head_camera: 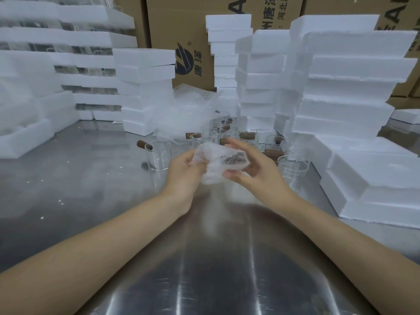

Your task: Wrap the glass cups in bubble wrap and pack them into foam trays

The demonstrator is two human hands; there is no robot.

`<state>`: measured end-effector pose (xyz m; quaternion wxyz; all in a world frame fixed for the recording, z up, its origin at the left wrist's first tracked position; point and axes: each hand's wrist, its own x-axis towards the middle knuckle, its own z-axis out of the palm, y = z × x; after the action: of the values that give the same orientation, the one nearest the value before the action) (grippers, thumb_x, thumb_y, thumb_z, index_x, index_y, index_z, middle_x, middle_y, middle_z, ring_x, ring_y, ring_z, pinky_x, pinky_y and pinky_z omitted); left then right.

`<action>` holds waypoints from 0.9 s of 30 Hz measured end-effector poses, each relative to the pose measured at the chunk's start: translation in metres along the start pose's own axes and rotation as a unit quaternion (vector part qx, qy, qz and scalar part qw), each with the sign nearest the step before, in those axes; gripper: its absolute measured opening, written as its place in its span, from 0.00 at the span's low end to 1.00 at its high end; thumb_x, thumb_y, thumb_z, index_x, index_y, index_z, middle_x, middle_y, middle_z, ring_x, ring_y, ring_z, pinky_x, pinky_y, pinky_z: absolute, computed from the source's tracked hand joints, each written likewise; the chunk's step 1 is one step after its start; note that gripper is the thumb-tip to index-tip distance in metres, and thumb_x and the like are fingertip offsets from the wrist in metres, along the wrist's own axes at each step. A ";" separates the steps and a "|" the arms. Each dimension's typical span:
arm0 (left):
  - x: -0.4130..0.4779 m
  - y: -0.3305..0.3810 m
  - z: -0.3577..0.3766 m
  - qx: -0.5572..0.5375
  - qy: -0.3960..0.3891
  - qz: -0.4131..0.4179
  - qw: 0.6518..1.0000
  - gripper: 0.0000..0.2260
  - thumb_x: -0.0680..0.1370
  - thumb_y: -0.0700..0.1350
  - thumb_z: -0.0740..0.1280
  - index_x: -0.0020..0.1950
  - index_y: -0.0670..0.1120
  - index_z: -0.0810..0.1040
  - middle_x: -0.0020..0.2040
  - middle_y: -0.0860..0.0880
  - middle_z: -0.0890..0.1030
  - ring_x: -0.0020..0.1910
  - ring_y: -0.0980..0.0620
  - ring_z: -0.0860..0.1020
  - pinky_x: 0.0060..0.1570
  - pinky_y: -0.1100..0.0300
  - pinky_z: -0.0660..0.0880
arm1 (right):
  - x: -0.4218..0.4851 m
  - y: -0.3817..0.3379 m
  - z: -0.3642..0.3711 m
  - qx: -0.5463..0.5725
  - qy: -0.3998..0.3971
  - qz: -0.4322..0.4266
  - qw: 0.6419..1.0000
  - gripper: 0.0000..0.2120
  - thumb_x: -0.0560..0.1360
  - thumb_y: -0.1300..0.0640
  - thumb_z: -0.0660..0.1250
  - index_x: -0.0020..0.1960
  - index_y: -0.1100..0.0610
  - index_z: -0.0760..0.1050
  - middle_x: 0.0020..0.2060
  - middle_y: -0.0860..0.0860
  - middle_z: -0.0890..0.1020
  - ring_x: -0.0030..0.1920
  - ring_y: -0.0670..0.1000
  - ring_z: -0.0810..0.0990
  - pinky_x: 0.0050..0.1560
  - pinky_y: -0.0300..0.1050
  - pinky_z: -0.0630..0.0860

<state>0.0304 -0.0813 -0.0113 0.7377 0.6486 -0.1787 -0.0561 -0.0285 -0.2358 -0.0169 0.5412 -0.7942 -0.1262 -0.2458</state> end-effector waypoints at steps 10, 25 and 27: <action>0.003 0.009 0.003 0.143 -0.106 -0.048 0.983 0.16 0.64 0.61 0.67 0.41 0.51 0.71 0.47 0.46 0.77 0.50 0.45 0.78 0.58 0.46 0.73 | 0.006 0.009 -0.010 0.279 -0.066 0.209 0.935 0.22 0.78 0.53 0.57 0.68 0.63 0.71 0.64 0.60 0.77 0.65 0.61 0.74 0.67 0.60 0.67; 0.011 0.005 -0.009 0.265 -0.165 0.051 0.949 0.12 0.70 0.33 0.70 0.45 0.44 0.69 0.43 0.43 0.77 0.38 0.50 0.72 0.38 0.52 0.70 | -0.004 0.007 -0.001 0.171 -0.088 0.188 0.963 0.18 0.76 0.53 0.64 0.61 0.64 0.75 0.56 0.61 0.81 0.57 0.59 0.79 0.59 0.54 0.75; 0.011 0.003 -0.008 0.280 -0.167 0.061 0.943 0.11 0.71 0.35 0.70 0.48 0.45 0.71 0.49 0.42 0.79 0.42 0.50 0.75 0.41 0.52 0.72 | -0.002 0.008 -0.001 0.175 -0.073 0.201 0.961 0.19 0.75 0.53 0.64 0.62 0.62 0.75 0.58 0.61 0.80 0.59 0.60 0.79 0.59 0.56 0.75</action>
<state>0.0425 -0.0768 -0.0068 0.4877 0.7984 -0.3469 -0.0660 -0.0268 -0.2398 -0.0239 0.6993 -0.7119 -0.0442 -0.0470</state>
